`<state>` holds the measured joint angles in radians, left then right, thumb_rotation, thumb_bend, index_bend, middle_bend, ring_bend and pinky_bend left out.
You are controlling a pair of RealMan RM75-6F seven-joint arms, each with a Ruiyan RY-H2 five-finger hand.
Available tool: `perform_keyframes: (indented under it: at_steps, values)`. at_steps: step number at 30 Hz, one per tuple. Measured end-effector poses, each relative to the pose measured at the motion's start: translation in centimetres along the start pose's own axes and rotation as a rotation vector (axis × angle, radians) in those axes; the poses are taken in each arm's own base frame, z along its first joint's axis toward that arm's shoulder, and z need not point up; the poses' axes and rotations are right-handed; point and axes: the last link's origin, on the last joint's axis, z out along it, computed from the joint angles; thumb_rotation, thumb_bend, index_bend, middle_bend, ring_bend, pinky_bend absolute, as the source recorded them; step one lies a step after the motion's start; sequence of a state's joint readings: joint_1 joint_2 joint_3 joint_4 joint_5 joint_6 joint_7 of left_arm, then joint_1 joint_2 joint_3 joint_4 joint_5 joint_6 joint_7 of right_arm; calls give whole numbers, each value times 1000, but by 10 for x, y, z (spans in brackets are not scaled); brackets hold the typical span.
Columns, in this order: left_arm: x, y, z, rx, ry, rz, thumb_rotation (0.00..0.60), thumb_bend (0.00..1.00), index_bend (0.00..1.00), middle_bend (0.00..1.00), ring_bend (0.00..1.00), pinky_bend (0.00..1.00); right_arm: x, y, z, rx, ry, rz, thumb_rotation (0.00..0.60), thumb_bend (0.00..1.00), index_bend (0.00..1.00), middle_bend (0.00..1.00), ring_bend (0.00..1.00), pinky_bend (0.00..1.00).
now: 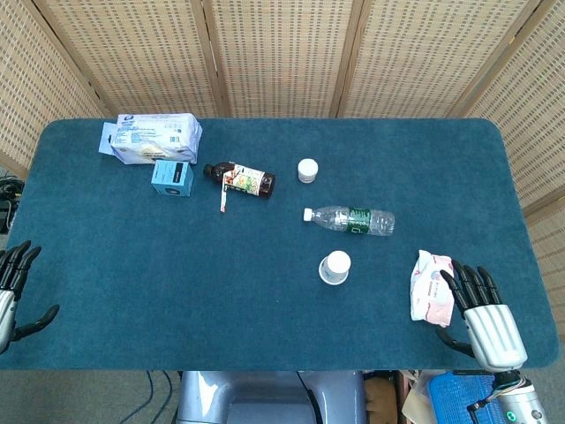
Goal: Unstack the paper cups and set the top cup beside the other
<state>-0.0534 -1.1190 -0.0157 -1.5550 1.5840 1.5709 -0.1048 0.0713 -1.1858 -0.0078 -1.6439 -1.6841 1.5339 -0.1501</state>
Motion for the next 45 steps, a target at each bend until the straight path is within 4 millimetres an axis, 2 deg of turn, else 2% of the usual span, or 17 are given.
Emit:
perform_keyframes:
  at_steps: [24,28,31,35,40,45]
  values:
    - [3,0,-1,-2,10,-8,600,270,0,0,0,0,1,-4,2,-1,0,7,600,236,32,0,0,0]
    - [2,1,-1,-7,7,-6,600,270,0,0,0,0,5,-8,7,14,9,6,600,236,114,0,0,0]
    - [1,2,-1,-10,3,-3,600,269,0,0,0,0,12,-16,15,40,13,9,600,236,173,14,0,0]
    - [2,2,-1,-11,8,-7,600,270,0,0,0,0,25,-33,35,101,1,-8,600,236,218,51,0,0]
    - [4,2,-2,-10,13,-10,600,270,0,0,0,0,38,-56,64,171,-46,-59,600,236,223,57,0,0]
    - [4,1,-2,-13,14,-12,600,270,0,0,0,0,41,-73,93,200,-120,-121,600,236,223,56,0,0]
